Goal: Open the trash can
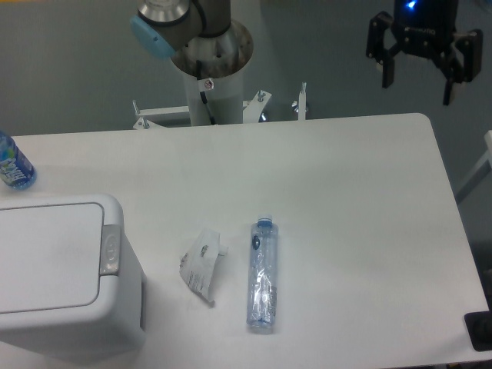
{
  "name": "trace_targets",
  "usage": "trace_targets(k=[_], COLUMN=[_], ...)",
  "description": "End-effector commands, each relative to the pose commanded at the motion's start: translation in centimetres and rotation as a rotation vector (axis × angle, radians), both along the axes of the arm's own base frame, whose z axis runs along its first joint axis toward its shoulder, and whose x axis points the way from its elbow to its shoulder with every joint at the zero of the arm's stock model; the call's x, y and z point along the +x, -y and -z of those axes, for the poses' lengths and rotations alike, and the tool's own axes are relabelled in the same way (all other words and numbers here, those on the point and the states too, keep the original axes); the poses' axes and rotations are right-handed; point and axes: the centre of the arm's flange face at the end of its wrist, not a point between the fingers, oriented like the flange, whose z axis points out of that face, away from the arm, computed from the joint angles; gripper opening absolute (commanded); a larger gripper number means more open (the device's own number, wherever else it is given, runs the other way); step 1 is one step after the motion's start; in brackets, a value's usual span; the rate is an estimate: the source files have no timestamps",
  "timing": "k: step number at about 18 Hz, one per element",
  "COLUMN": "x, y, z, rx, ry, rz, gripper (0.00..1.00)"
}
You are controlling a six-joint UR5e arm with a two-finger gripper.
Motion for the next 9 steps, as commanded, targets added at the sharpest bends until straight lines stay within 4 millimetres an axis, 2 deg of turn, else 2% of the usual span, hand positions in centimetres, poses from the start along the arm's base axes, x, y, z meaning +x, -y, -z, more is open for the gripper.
trace_targets(k=[6,9], x=[0.2,1.1], y=[-0.4,-2.0], z=[0.3,0.5], rx=[-0.001,0.034], ry=[0.005,0.033], rz=[0.005,-0.072], gripper=[1.00,1.00])
